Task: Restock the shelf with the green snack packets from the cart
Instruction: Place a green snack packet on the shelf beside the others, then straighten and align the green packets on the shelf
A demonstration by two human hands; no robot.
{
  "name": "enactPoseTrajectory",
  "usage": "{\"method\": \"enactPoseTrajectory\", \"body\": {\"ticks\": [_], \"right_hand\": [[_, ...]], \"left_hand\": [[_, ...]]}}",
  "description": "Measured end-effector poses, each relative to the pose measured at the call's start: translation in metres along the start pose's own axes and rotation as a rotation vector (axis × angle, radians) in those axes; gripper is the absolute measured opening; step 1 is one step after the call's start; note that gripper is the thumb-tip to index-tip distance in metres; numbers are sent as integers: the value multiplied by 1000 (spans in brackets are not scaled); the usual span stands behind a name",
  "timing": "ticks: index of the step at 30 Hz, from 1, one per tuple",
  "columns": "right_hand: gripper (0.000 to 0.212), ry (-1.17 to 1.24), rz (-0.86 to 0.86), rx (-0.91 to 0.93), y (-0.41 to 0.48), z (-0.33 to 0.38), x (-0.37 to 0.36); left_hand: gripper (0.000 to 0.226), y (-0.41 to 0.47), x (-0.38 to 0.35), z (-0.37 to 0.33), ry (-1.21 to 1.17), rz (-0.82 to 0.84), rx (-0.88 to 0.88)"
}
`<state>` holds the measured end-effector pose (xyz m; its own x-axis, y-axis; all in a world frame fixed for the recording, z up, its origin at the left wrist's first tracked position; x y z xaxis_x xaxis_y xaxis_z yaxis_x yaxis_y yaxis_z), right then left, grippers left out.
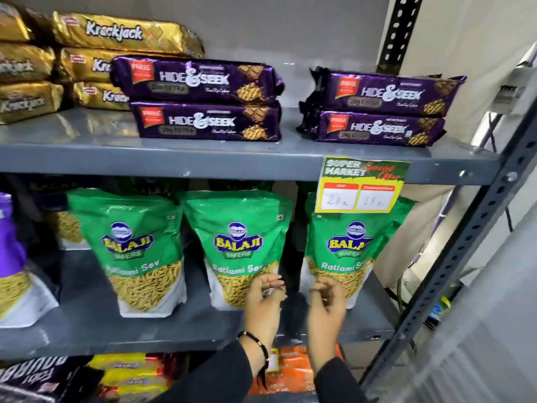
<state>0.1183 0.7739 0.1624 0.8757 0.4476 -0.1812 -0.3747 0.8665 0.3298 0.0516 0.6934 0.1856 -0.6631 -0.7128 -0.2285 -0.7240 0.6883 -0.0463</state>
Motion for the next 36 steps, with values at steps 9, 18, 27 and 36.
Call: {"method": "enactPoseTrajectory", "body": {"ticks": [9, 18, 27, 36], "right_hand": [[30, -52, 682, -191, -73, -10, -146], [70, -193, 767, -384, -74, -36, -207], [35, -147, 686, -378, -57, -36, -219], [24, -73, 703, -354, -76, -34, -239]], "left_hand": [[26, -35, 169, -38, 67, -301, -159], [37, -1, 302, -78, 91, -348, -177], [42, 1, 300, -96, 137, -144, -98], [41, -8, 333, -91, -31, -196, -18]]}}
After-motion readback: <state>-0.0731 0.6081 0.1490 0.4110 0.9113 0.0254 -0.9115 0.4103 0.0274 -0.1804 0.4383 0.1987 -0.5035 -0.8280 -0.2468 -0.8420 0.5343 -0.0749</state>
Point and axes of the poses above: each hand's wrist, its own y-axis towards the middle knuckle, its own x-axis out of the back of the hand, z = x × y, the point moved 2 cm from there along y, towards the middle knuckle, and after that the axes turned 13 degrees about z, right-handed, at the moved point
